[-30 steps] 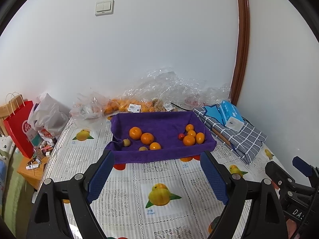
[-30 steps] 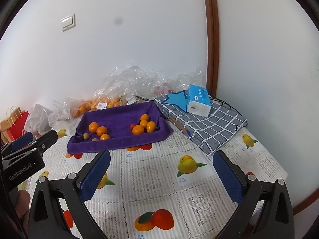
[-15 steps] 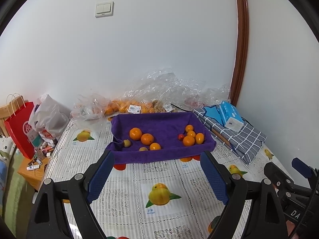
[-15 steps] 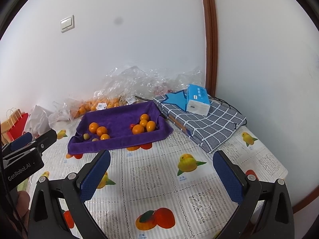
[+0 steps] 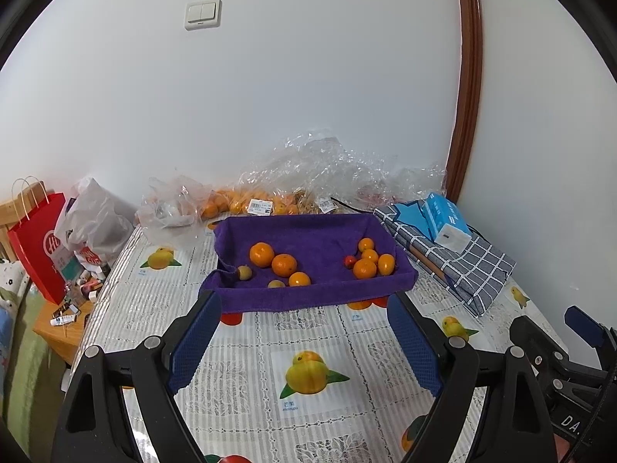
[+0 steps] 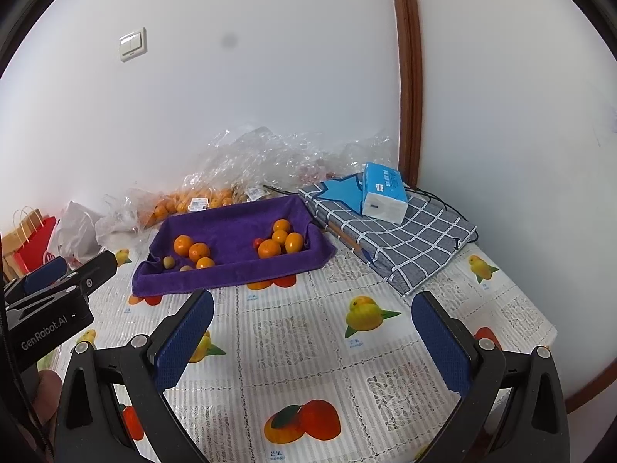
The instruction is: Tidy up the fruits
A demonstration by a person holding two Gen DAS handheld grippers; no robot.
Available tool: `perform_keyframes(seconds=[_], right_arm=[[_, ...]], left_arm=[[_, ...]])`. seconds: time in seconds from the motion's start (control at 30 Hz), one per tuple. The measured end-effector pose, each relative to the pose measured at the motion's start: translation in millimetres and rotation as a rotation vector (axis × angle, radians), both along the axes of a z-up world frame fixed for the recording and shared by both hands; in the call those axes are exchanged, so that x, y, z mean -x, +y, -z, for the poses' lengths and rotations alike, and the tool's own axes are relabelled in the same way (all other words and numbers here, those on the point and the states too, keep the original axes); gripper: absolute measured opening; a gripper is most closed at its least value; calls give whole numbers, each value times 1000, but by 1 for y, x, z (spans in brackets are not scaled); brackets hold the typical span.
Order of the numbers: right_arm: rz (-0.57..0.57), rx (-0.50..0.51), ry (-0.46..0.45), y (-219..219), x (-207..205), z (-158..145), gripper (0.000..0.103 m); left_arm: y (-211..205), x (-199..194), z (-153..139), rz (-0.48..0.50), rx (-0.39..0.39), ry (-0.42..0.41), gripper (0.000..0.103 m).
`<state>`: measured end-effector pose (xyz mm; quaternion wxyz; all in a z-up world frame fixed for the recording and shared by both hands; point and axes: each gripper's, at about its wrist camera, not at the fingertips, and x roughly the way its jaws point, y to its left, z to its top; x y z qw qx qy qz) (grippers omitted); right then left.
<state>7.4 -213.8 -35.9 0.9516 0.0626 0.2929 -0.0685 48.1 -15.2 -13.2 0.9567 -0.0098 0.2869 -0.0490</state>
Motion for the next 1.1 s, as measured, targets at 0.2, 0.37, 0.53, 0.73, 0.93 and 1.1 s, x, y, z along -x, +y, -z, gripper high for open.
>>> perform_keyframes(seconds=[0.2,0.37,0.53,0.73,0.93,1.1], right_arm=[[-4,10,1,2,0,0,101],[-6,12,-2,4,2,-1,101],[-3,4,-6,3,3,-2,101],[-6,9,-11,4,5,-4,101],[-8,18,-10,7,5,-5,101],[-12,21,-4,9,5,-3,101]], left_arm=[[1,-1,0,0,1,1,87],[4,-1,0,-7,9,-1,87],[5,0,-1,-9,4,-3,87],[5,1,-3,-9,3,-9,87],[4,2,-4,-16,11,-11,87],[7,1,-2,-34,19,-7,87]])
